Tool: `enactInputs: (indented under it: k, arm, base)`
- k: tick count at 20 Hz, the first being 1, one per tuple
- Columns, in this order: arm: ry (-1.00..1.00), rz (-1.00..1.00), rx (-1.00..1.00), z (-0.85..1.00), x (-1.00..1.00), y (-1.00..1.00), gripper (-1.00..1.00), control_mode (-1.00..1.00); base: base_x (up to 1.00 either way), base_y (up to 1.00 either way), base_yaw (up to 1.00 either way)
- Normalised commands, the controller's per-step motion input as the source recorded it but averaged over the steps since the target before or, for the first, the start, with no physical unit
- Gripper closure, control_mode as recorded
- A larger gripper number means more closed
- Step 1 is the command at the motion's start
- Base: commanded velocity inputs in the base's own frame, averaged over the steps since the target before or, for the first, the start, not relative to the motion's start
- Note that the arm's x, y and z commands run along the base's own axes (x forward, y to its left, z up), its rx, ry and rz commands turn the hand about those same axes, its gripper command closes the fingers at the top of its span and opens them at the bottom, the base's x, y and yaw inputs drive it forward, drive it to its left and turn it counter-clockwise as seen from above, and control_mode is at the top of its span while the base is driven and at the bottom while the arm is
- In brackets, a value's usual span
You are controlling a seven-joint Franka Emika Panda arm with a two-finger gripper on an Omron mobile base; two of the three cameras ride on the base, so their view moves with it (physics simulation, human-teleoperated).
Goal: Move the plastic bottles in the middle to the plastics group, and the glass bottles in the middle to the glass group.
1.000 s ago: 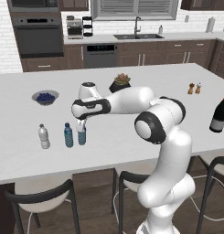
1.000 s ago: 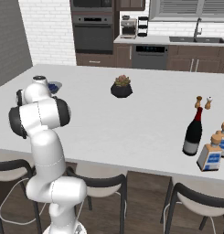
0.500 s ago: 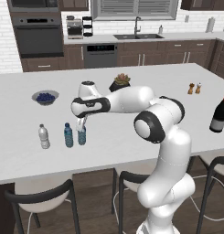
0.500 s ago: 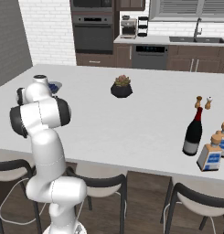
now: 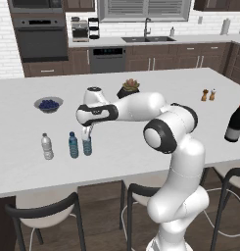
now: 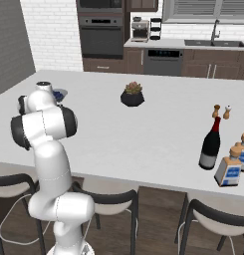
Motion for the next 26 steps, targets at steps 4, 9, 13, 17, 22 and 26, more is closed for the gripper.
enactInputs:
  k: [4, 9, 13, 17, 22, 26]
  arm:
    - [0.0, 0.0, 0.0, 0.0, 0.0, 0.0, -1.0, -1.0]
    - [0.0, -0.02, 0.0, 0.1, -0.07, -0.13, -1.0, -1.0]
    - [0.0, -0.01, 0.0, 0.38, -0.13, -0.07, -1.0, -1.0]
    - [0.0, 0.0, 0.0, 0.36, -0.27, -0.2, -1.0, -1.0]
    - [0.01, -0.08, 0.0, 0.26, -0.46, -0.54, -1.0, -1.0]
    - [0.0, -0.16, 0.01, 0.23, -0.61, -0.88, -1.0, -1.0]
  base:
    - [0.0, 0.0, 0.0]
    - [0.0, 0.0, 0.0]
    - [0.0, 0.0, 0.0]
    - [0.0, 0.0, 0.0]
    - [0.0, 0.0, 0.0]
    - [0.0, 0.0, 0.0]
